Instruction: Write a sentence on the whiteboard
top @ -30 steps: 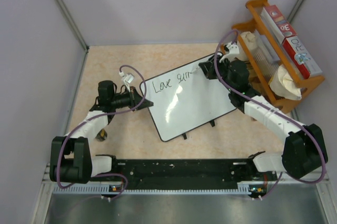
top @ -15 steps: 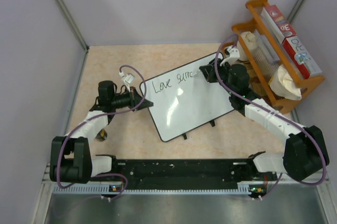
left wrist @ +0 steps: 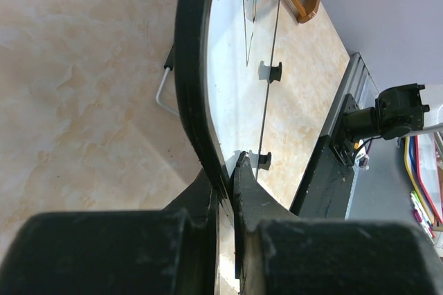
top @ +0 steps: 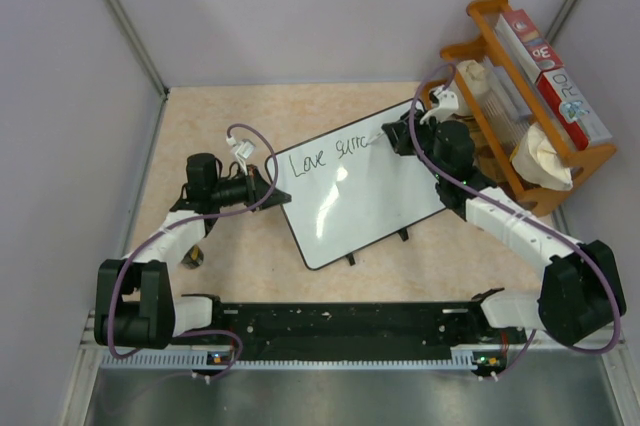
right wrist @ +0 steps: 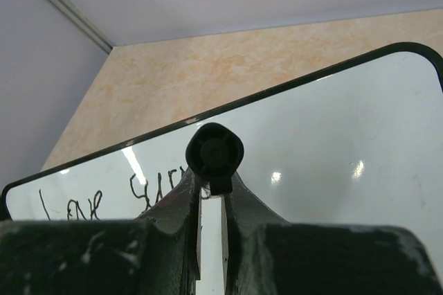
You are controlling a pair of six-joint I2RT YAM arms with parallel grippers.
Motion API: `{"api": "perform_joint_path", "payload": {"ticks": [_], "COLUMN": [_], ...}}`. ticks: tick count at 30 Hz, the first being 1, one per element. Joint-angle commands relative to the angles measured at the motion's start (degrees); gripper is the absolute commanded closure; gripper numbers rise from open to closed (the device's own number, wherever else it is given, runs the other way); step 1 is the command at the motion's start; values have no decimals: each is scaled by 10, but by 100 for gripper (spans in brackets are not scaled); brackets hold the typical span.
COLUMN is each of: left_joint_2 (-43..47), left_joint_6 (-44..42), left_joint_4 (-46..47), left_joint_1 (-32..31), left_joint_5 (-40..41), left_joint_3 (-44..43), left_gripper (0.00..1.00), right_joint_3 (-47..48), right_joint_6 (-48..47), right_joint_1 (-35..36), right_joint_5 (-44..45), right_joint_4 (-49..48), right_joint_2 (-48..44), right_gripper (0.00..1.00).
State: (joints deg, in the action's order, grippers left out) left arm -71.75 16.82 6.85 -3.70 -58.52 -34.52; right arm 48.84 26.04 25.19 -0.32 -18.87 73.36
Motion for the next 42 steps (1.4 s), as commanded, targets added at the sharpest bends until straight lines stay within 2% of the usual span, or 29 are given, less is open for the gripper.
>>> {"api": "perform_joint_path", "payload": {"ticks": [1, 13, 19, 29, 42], "left_joint_2": [-3, -4, -6, -6, -3], "left_joint_6": [-137, -137, -138, -138, -138], "left_joint_4": [-3, -3, -4, -3, -3], "left_joint_1": [-17, -17, -17, -17, -18], "left_joint_5": [67, 69, 70, 70, 69], "left_joint_3": [10, 9, 9, 9, 9], "left_gripper": [100, 100, 100, 100, 100], "right_joint_3": [42, 65, 44, 28, 48], "right_joint_6": [-14, -9, 8, 9, 2], "right_joint_1": [-7, -7, -7, -27, -30], "right_joint_5": [25, -12, -45, -30, -19], "right_joint_4": [-2, -8, -33, -36, -28], "right_joint_2": [10, 28, 1, -36, 6], "right_gripper": [100, 100, 100, 100, 100]}}
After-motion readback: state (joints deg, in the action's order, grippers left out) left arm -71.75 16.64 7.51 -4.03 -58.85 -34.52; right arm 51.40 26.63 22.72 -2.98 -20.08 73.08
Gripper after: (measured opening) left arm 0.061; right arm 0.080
